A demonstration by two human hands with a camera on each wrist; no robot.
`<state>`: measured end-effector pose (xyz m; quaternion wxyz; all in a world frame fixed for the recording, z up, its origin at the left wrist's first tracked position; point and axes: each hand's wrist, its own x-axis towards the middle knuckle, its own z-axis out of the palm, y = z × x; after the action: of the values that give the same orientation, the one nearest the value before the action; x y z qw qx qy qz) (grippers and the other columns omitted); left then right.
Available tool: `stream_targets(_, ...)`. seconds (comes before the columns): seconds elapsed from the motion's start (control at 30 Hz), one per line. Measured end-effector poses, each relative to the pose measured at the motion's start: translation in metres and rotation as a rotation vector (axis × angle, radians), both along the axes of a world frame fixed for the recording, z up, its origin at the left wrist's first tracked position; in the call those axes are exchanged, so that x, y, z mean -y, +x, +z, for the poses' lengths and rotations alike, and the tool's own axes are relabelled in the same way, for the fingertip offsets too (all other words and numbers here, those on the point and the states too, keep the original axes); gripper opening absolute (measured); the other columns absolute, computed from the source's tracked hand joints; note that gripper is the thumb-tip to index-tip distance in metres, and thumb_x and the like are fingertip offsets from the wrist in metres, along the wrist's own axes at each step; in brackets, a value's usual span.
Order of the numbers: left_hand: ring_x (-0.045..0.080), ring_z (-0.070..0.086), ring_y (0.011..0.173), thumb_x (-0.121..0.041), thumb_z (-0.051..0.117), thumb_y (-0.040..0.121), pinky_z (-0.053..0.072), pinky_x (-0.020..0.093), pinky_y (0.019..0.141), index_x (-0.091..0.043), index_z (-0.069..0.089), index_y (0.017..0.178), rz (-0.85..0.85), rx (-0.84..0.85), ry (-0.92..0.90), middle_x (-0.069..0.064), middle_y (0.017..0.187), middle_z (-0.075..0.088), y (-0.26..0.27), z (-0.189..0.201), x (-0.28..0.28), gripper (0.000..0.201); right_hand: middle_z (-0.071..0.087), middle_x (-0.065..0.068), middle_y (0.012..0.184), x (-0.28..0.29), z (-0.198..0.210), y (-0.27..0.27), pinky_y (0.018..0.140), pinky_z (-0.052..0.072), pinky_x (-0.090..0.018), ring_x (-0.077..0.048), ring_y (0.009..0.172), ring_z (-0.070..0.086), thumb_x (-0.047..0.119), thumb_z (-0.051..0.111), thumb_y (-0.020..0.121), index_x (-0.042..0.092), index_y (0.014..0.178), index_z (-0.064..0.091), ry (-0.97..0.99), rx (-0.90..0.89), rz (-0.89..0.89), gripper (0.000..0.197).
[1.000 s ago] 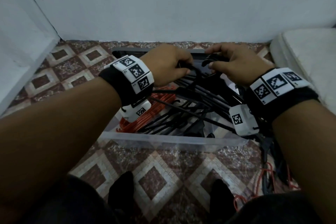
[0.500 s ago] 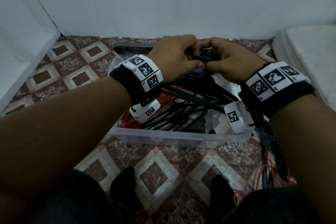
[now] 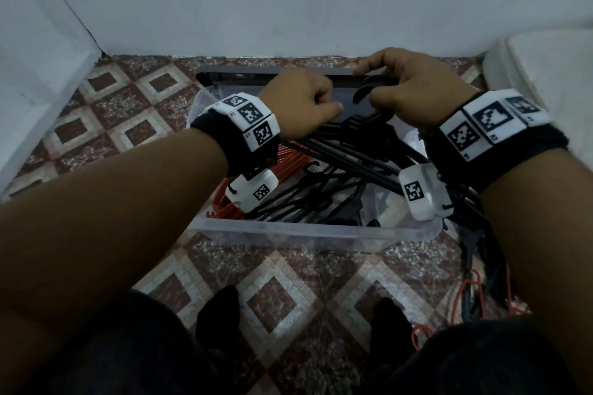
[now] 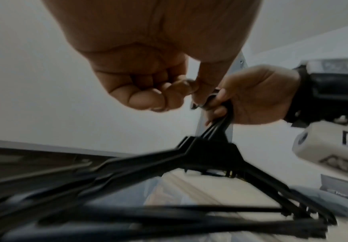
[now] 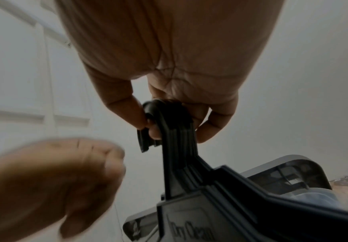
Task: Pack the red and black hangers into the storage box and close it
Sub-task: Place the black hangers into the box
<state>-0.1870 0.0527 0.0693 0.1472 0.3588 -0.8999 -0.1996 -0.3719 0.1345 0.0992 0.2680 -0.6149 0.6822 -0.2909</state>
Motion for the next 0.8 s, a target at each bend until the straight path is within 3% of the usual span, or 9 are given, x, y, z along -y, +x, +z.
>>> stream_targets(0.07,0.010,0.045,0.053,-0.038,0.061,0.091,0.032,0.024,0.051,-0.015,0.055,0.067,-0.017,0.108,0.097,-0.003,0.059,0.050,0.003,-0.015,0.008,0.034,0.072,0.000,0.085,-0.001,0.004,-0.007,0.065,0.054,-0.032,-0.023,0.069,0.067,0.012,0.062,0.082,0.031,0.110,0.065,-0.015,-0.020,-0.045,0.034)
stream_targets(0.13,0.015,0.049,0.057,-0.039,0.061,0.091,0.036,0.026,0.055,-0.015,0.058,0.067,-0.063,0.289,0.202,0.000,0.064,0.054,0.003,-0.037,0.011,0.034,0.072,0.000,0.091,-0.002,0.006,-0.012,0.069,0.054,-0.029,-0.022,0.074,0.069,0.013,0.063,0.081,0.031,0.111,0.065,-0.023,-0.049,-0.059,0.035)
stream_targets(0.2,0.021,0.058,0.074,-0.041,0.063,0.090,0.041,0.027,0.064,-0.012,0.066,0.080,-0.120,0.495,0.226,0.004,0.080,0.063,-0.002,-0.067,0.011,0.031,0.072,0.001,0.096,-0.003,0.006,-0.015,0.070,0.054,-0.026,-0.018,0.077,0.069,0.015,0.064,0.081,0.031,0.112,0.065,-0.029,-0.071,-0.066,0.035)
stream_targets(0.3,0.025,0.061,0.104,-0.043,0.063,0.089,0.042,0.027,0.079,-0.013,0.069,0.106,-0.118,0.696,0.177,0.004,0.110,0.067,-0.015,-0.110,0.018,0.035,0.069,0.005,0.096,-0.001,0.002,-0.019,0.060,0.049,-0.017,-0.010,0.073,0.066,0.017,0.063,0.082,0.032,0.111,0.064,-0.066,-0.090,-0.107,0.032)
stream_targets(0.4,0.028,0.065,0.091,-0.047,0.061,0.086,0.053,0.032,0.079,-0.012,0.070,0.096,-0.141,0.825,0.202,0.008,0.100,0.071,-0.036,-0.145,0.036,0.037,0.068,0.003,0.096,0.003,-0.004,-0.027,0.060,0.048,-0.018,-0.014,0.073,0.065,0.019,0.060,0.083,0.031,0.113,0.063,-0.131,-0.102,-0.169,0.032)
stream_targets(0.5,0.025,0.066,0.088,-0.054,0.058,0.081,0.055,0.037,0.083,-0.020,0.069,0.095,-0.188,0.896,0.175,0.003,0.099,0.070,-0.060,-0.171,0.049,0.038,0.067,0.005,0.090,0.009,-0.010,-0.034,0.057,0.048,-0.017,-0.006,0.063,0.059,0.019,0.059,0.086,0.029,0.114,0.062,-0.174,-0.081,-0.205,0.030)
stream_targets(0.63,0.028,0.062,0.102,-0.067,0.051,0.074,0.052,0.040,0.090,-0.026,0.062,0.122,-0.363,0.887,0.201,0.003,0.122,0.063,-0.100,-0.202,0.051,0.064,0.062,0.011,0.082,0.015,-0.015,-0.045,0.044,0.040,-0.009,0.001,0.048,0.052,0.018,0.058,0.088,0.027,0.113,0.061,-0.212,-0.062,-0.235,0.027)
stream_targets(0.73,0.026,0.065,0.096,-0.070,0.057,0.065,0.055,0.041,0.086,-0.031,0.058,0.126,-0.411,0.876,0.213,-0.001,0.117,0.066,-0.117,-0.222,0.046,0.073,0.058,0.013,0.077,0.018,-0.019,-0.051,0.043,0.038,-0.007,0.003,0.048,0.052,0.015,0.057,0.087,0.027,0.112,0.061,-0.229,-0.064,-0.259,0.028)
stream_targets(0.8,0.027,0.067,0.094,-0.062,0.063,0.070,0.057,0.041,0.084,-0.028,0.059,0.128,-0.390,0.916,0.228,0.001,0.114,0.067,-0.119,-0.229,0.041,0.067,0.058,0.013,0.077,0.018,-0.021,-0.053,0.043,0.040,-0.009,0.002,0.047,0.052,0.016,0.058,0.086,0.026,0.113,0.061,-0.228,-0.066,-0.273,0.029)
